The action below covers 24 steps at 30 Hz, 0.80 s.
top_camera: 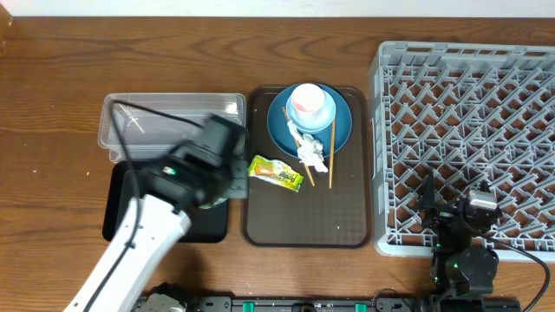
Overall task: Sort waste into correct bins and load items into the dishwasher rack
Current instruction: 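Carry the bowl left over the black tray, then tip the bowl to dump the rice onto the black tray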
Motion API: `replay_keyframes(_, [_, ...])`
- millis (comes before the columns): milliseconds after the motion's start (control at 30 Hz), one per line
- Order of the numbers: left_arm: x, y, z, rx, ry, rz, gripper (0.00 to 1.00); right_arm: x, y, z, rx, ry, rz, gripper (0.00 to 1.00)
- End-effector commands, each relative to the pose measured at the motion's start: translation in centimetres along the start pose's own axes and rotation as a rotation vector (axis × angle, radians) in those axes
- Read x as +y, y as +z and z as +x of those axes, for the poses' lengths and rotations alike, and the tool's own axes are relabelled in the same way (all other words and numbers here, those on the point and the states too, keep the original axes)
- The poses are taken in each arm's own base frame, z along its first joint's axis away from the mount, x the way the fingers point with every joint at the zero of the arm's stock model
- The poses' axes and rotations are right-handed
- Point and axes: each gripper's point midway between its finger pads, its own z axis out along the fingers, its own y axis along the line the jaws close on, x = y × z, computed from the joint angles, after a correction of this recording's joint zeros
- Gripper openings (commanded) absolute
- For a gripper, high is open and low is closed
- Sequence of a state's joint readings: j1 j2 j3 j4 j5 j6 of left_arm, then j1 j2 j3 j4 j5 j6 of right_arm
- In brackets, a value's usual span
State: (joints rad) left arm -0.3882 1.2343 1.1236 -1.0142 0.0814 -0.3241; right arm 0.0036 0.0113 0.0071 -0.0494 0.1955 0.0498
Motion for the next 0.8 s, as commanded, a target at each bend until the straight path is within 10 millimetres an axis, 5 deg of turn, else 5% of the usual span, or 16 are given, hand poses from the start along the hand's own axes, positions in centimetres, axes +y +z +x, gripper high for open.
replay_keyframes(0, [-0.2, -0.6, 0.4, 0.076, -0.008, 0.219, 0.06, -0.1, 0.0, 0.1, 0.003, 0.016, 0.004, 0.99])
replay_keyframes(400, [3.0, -6.0, -1.6, -0.073, -0.214, 0.728, 0.06, -0.1, 0.0, 0.1, 0.003, 0.016, 0.004, 0.99])
replay_keyframes(767, [8.5, -3.8, -0.8, -0.200, -0.580, 0.880, 0.06, -0.1, 0.0, 0.1, 0.003, 0.016, 0.004, 0.99])
